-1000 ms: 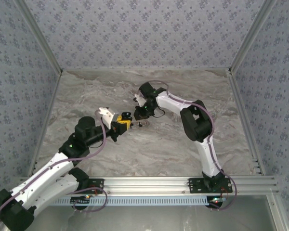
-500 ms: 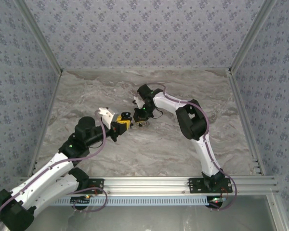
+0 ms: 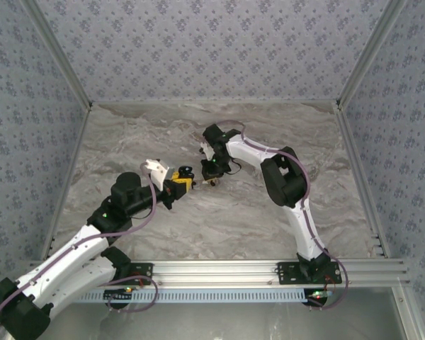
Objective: Insert the wireless bluetooth earbuds into the charging case
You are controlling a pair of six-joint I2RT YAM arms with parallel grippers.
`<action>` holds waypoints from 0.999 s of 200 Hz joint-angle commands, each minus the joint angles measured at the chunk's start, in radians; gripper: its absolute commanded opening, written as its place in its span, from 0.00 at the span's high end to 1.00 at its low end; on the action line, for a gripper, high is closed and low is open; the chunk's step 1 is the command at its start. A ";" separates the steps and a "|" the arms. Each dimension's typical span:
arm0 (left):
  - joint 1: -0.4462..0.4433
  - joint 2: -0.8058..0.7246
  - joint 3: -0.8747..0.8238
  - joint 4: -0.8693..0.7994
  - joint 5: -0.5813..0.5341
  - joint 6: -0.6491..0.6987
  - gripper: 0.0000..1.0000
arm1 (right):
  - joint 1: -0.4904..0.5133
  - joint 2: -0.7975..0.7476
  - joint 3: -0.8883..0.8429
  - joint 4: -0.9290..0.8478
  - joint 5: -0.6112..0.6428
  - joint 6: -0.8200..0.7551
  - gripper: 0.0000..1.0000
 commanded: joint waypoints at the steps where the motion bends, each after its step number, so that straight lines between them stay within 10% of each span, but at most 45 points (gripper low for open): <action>1: 0.000 0.004 0.000 0.029 0.002 -0.014 0.86 | -0.002 -0.024 -0.032 -0.068 0.075 0.002 0.87; 200: 0.000 0.031 0.012 0.052 0.024 -0.017 0.86 | -0.044 -0.113 -0.066 -0.115 0.212 -0.014 0.90</action>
